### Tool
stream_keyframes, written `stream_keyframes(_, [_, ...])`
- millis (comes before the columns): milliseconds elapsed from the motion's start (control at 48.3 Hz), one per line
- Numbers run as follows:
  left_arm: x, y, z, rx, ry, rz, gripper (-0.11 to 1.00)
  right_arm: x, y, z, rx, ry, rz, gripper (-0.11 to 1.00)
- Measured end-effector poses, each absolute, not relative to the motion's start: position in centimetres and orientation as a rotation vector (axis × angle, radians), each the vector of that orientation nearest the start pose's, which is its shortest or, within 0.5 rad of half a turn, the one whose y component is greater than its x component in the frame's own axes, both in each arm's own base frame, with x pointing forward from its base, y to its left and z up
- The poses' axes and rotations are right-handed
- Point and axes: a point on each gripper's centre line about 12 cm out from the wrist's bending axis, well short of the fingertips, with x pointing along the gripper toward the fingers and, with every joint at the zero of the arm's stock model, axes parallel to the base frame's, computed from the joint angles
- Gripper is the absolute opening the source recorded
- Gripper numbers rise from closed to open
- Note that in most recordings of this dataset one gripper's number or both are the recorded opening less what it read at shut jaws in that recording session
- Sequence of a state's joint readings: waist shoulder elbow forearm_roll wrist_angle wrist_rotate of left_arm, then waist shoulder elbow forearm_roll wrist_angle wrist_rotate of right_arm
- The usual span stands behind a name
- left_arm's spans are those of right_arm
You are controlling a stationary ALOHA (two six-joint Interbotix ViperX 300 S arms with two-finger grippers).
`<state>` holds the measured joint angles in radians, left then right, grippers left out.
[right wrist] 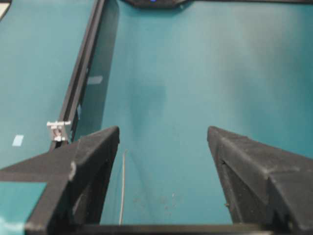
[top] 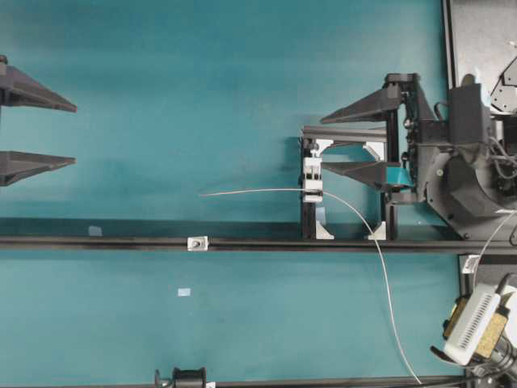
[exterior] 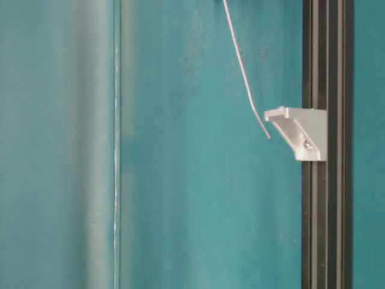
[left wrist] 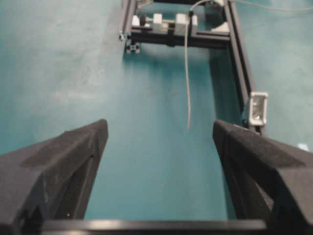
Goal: Insert the wire into the hole on the right side and pull it with the left arm.
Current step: 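Move the right gripper left toward the grey wire's free end, then lower the right gripper and close it on the wire tip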
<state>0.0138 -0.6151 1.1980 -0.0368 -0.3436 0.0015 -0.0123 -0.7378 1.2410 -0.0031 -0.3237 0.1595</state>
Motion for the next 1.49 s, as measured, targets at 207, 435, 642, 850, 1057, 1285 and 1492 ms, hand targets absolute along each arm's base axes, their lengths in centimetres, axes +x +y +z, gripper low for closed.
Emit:
stream_keyframes(207, [24.7,0.5,20.3,-0.031,0.265,0.030,0.87,22.7,-0.3,20.9,0.193,0.237,-0.034,0.81])
stream_keyframes(435, [25.5,0.5,19.0,-0.027,0.282,0.033,0.92,23.6,0.2,19.2,0.214,0.299,-0.023,0.81])
stream_keyframes(642, [26.1,0.5,18.0,-0.023,0.305,0.032,0.92,24.6,0.7,18.1,0.214,0.351,-0.012,0.81])
stream_keyframes(850, [26.6,0.5,17.6,-0.021,0.324,0.032,0.92,26.2,0.7,17.0,0.212,0.405,-0.017,0.81])
stream_keyframes(1057, [26.7,0.5,17.6,-0.023,0.324,0.033,0.92,28.0,1.0,15.6,0.208,0.465,-0.015,0.81])
stream_keyframes(1285, [26.7,0.5,17.6,-0.021,0.324,0.032,0.92,29.7,1.4,13.9,0.203,0.527,-0.011,0.81])
stream_keyframes(1492, [26.6,0.6,17.5,-0.022,0.327,0.033,0.92,30.9,1.4,12.6,0.201,0.573,-0.016,0.81])
